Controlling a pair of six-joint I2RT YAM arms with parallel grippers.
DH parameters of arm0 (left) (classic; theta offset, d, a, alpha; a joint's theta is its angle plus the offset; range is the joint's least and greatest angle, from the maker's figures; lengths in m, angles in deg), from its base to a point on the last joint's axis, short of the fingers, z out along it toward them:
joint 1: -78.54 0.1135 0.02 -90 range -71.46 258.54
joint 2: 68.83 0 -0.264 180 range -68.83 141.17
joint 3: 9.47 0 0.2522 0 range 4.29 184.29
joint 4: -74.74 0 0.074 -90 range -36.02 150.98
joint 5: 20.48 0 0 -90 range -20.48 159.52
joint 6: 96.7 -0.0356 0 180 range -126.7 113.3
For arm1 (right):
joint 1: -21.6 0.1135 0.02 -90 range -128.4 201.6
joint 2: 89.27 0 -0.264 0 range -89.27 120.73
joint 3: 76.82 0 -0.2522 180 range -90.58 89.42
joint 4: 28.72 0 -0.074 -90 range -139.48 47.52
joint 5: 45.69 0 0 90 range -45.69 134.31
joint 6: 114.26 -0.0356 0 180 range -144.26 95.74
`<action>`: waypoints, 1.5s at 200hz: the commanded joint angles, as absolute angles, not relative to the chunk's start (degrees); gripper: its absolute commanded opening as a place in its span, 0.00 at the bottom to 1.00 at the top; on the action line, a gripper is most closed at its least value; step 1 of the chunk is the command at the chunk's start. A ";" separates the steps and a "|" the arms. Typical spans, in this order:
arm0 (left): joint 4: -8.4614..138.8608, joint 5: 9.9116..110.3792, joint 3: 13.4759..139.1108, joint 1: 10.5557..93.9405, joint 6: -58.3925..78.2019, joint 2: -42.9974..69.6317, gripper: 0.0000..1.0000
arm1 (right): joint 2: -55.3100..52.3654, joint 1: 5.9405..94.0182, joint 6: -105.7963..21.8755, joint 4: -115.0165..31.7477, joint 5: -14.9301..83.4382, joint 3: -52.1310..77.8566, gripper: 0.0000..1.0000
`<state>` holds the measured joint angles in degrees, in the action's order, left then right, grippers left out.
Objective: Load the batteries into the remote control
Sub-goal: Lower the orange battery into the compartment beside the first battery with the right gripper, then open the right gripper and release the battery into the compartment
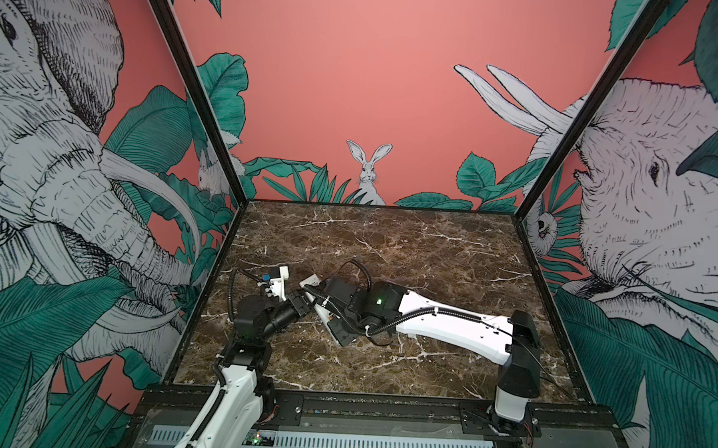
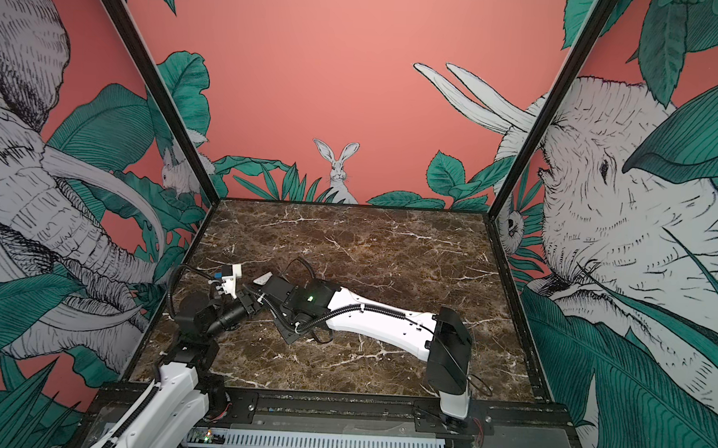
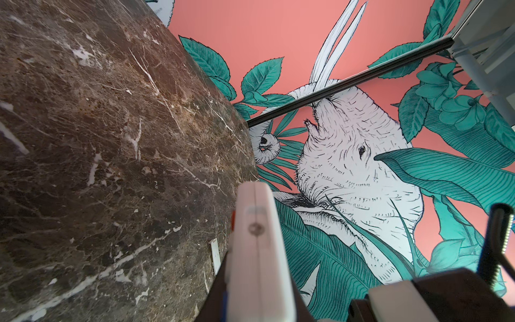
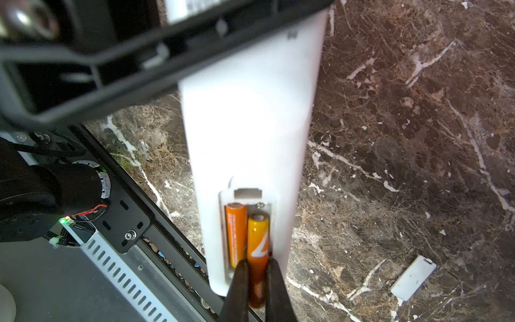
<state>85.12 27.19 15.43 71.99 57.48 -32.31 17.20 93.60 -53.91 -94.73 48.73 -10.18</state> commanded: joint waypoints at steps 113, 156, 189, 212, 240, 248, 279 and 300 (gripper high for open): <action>91.01 26.01 14.19 72.29 60.72 -32.99 0.00 | 17.35 93.97 -54.58 -93.85 51.31 -9.94 0.07; 91.42 26.10 13.94 72.28 61.67 -33.34 0.00 | 17.16 94.02 -54.42 -92.13 50.08 -9.21 0.12; 91.46 26.27 13.79 72.29 61.57 -33.41 0.00 | 17.25 94.02 -54.37 -91.71 49.68 -9.44 0.16; 91.56 26.14 13.70 72.30 61.49 -33.18 0.00 | 17.05 94.02 -54.27 -91.52 49.76 -9.24 0.19; 91.69 26.00 13.80 72.27 61.48 -33.07 0.00 | 16.38 94.02 -54.24 -91.00 49.70 -8.69 0.22; 91.69 26.01 13.88 72.30 61.43 -33.08 0.00 | 16.24 94.02 -54.23 -90.81 49.72 -8.59 0.23; 91.61 26.00 13.81 72.32 61.42 -33.20 0.00 | 15.28 94.08 -53.90 -90.43 49.61 -8.40 0.25; 91.40 25.92 13.96 72.30 61.29 -33.15 0.00 | 14.19 94.30 -53.26 -89.71 49.99 -8.41 0.28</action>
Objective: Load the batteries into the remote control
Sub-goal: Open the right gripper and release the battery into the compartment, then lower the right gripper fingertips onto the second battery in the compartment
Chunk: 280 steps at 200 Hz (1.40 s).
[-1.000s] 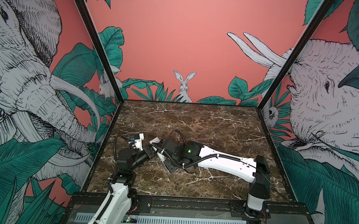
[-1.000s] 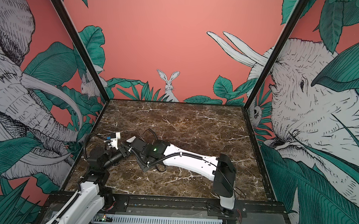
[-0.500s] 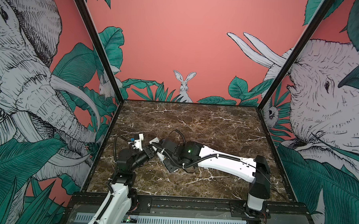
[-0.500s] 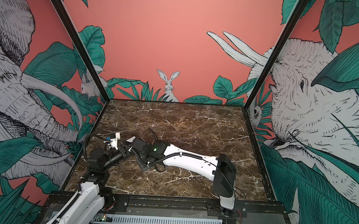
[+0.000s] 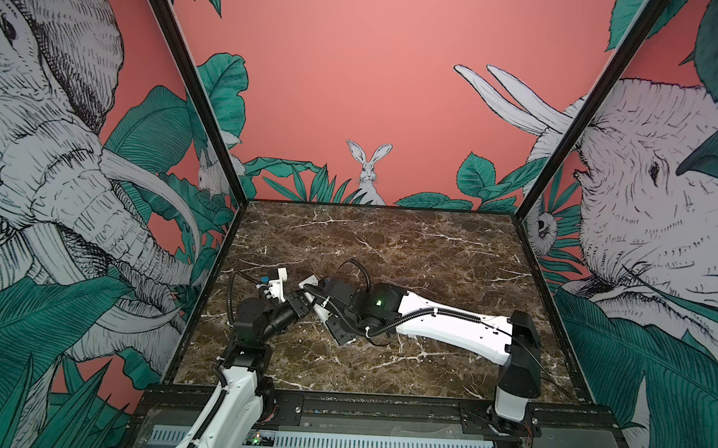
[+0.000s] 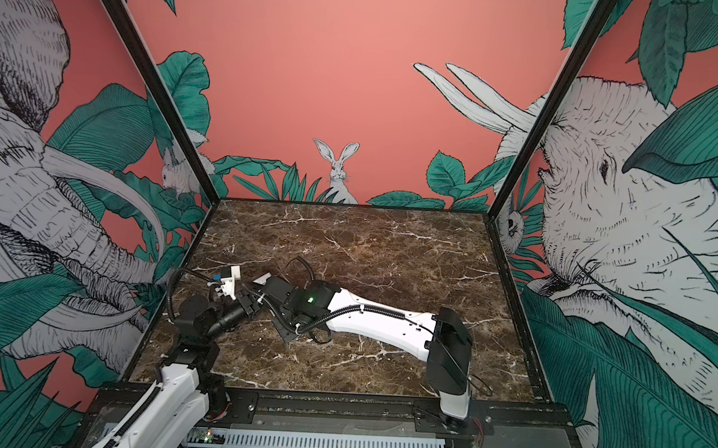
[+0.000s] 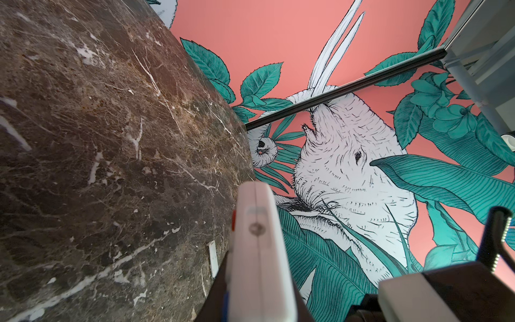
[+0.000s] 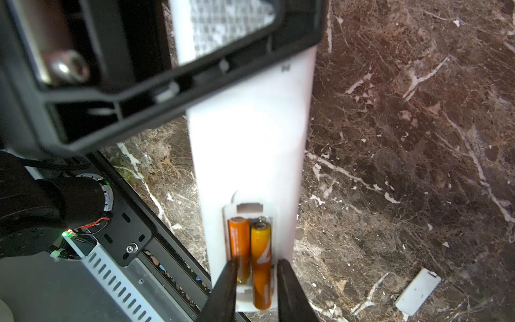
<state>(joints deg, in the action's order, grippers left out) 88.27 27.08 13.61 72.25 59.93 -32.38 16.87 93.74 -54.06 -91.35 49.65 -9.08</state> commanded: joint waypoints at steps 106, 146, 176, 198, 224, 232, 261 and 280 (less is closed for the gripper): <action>91.64 22.48 16.96 72.29 59.90 -29.72 0.00 | 2.95 95.07 -38.09 -89.13 49.42 -7.21 0.38; 89.75 17.90 20.11 72.32 56.45 -27.50 0.00 | -6.43 95.07 -19.79 -88.22 48.93 1.59 0.46; 89.64 14.87 21.68 72.31 55.31 -26.53 0.00 | -5.87 95.07 -10.26 -90.63 45.56 1.85 0.52; 88.98 13.05 22.46 72.34 54.58 -26.15 0.00 | -5.75 95.07 -6.06 -88.86 41.90 2.91 0.53; 88.27 11.31 23.17 72.28 54.27 -25.68 0.00 | -5.26 95.07 -2.90 -85.78 41.12 3.78 0.52; 88.27 10.94 23.27 72.28 54.29 -25.72 0.00 | -4.76 95.07 -2.26 -85.40 41.06 3.39 0.51; 88.21 10.04 23.42 72.35 54.27 -25.41 0.00 | -2.66 95.16 -0.77 -84.20 39.20 2.08 0.49; 88.31 9.69 23.43 72.21 54.28 -24.98 0.00 | -1.74 95.16 0.21 -83.93 38.95 1.70 0.45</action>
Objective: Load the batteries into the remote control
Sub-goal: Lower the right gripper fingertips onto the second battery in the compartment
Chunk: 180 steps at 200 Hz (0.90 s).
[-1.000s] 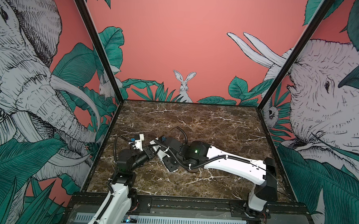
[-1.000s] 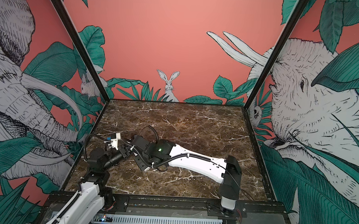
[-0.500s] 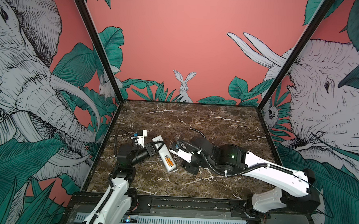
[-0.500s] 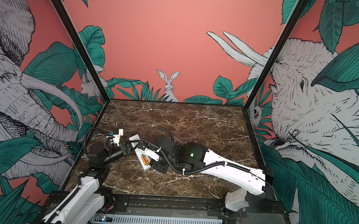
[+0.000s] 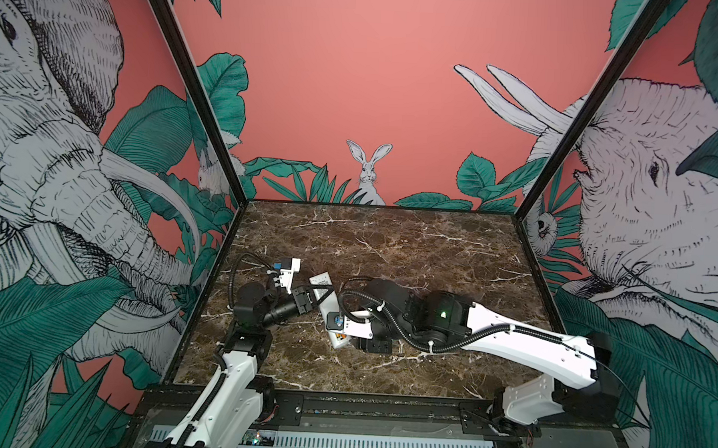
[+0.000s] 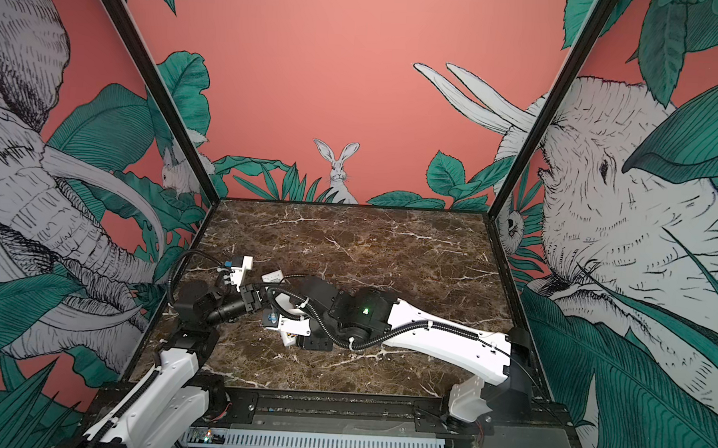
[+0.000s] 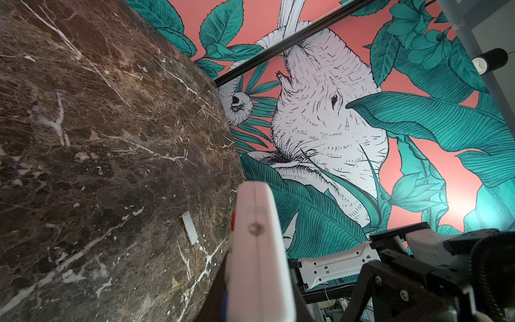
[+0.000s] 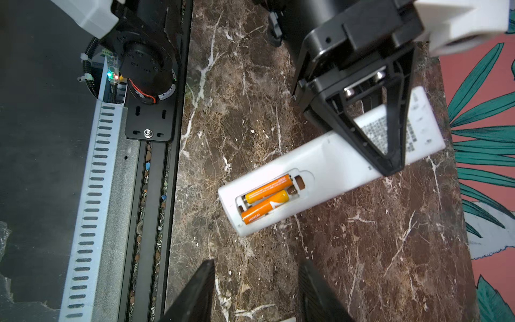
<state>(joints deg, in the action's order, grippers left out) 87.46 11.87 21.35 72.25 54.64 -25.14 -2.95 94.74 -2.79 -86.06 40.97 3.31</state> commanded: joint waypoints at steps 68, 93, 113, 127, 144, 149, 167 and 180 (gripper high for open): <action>89.10 8.81 24.02 72.21 54.67 -24.58 0.00 | 1.48 95.25 2.43 -85.24 36.06 -0.61 0.34; 88.80 8.74 24.12 72.23 54.68 -24.72 0.00 | 1.96 95.34 3.35 -86.21 35.51 -1.02 0.33; 88.82 8.74 24.28 72.22 54.72 -24.47 0.00 | 1.96 95.34 3.73 -86.88 35.99 -1.02 0.33; 88.92 8.85 24.27 72.26 54.81 -24.51 0.00 | 1.91 95.36 3.95 -87.18 36.22 -0.78 0.33; 88.97 8.72 24.42 72.14 54.92 -24.58 0.00 | 1.91 95.34 4.11 -87.28 36.78 -0.31 0.34; 88.95 8.70 24.50 72.19 54.99 -24.67 0.00 | 1.96 95.36 4.20 -87.27 36.88 -0.25 0.35; 88.32 8.61 24.70 72.26 54.66 -24.81 0.00 | 3.95 95.34 4.48 -87.53 36.93 -0.28 0.34; 88.21 8.63 24.73 72.23 54.69 -24.79 0.00 | 4.32 95.34 4.65 -87.64 36.85 -0.41 0.35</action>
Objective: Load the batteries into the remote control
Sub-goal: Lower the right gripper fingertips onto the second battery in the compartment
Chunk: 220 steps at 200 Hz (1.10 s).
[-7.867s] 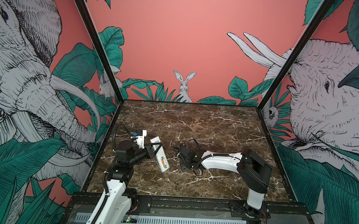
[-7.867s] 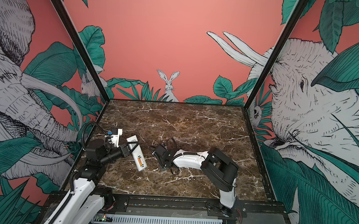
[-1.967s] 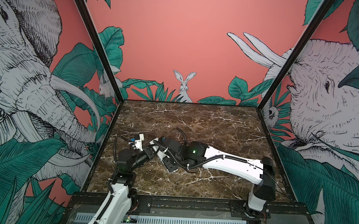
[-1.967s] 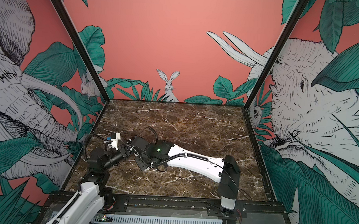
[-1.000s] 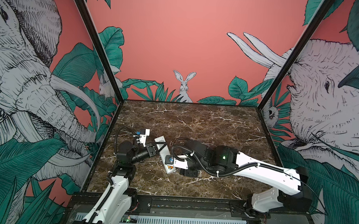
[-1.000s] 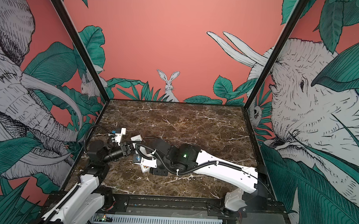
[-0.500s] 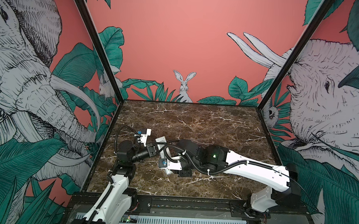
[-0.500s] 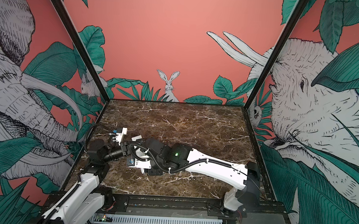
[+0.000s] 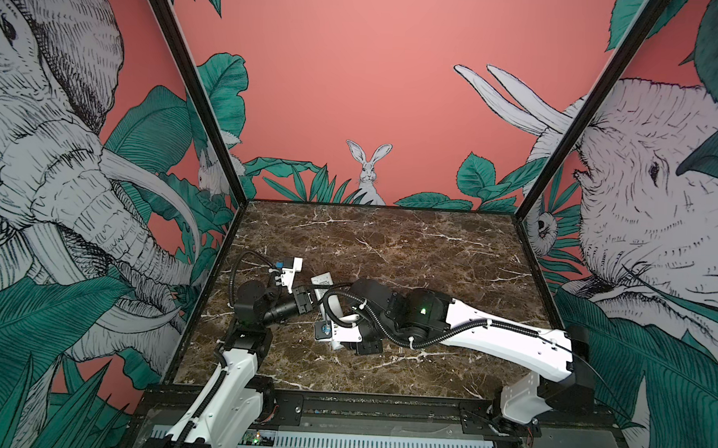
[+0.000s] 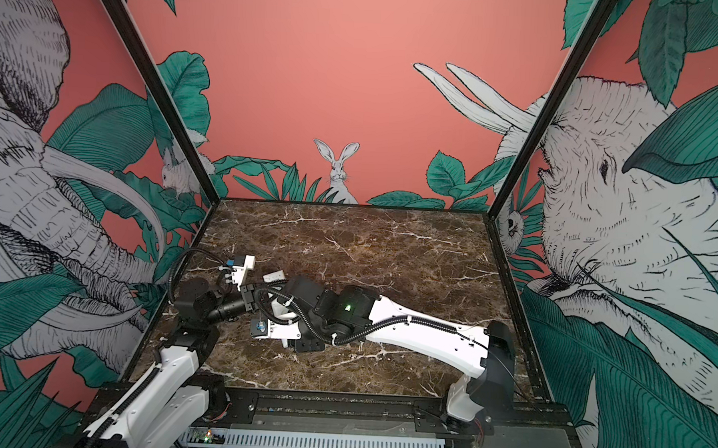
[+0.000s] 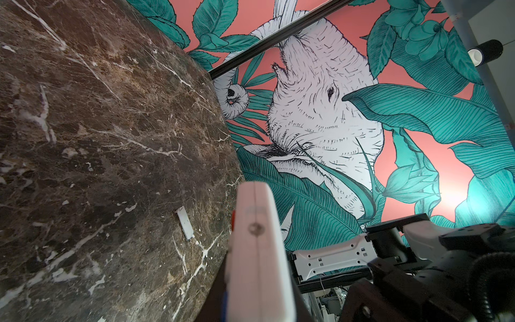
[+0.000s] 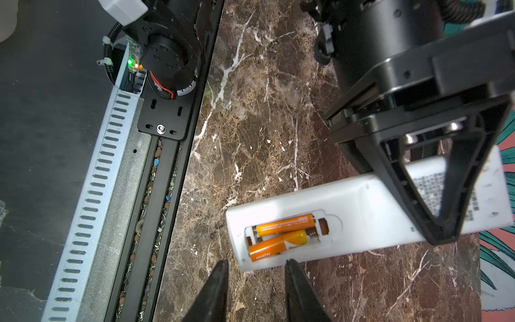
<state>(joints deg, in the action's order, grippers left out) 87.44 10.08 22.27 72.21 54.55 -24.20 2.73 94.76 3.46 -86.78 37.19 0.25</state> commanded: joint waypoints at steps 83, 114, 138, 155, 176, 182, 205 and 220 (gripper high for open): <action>88.25 8.61 24.74 72.26 54.91 -24.76 0.00 | 5.13 95.38 5.09 -86.63 38.83 0.60 0.34; 88.31 8.69 24.79 72.19 54.95 -24.76 0.00 | 5.17 95.40 5.27 -85.75 39.86 1.73 0.32; 88.47 8.70 24.79 72.19 55.15 -24.65 0.00 | 5.08 95.42 5.45 -85.14 40.36 2.57 0.31; 88.55 8.65 24.81 72.24 55.20 -24.69 0.00 | 5.06 95.41 5.45 -84.74 40.68 3.06 0.30; 88.66 8.78 24.77 72.21 55.30 -24.68 0.00 | 5.13 95.37 5.62 -83.93 41.14 3.61 0.30; 88.67 8.78 24.74 72.23 55.34 -24.65 0.00 | 5.21 95.40 5.62 -83.75 41.21 3.70 0.29; 88.65 8.74 24.68 72.20 55.37 -24.70 0.00 | 5.61 95.38 5.80 -82.95 41.95 3.81 0.28; 88.75 8.70 24.56 72.22 55.48 -24.71 0.00 | 5.89 95.42 5.97 -82.57 42.46 3.90 0.27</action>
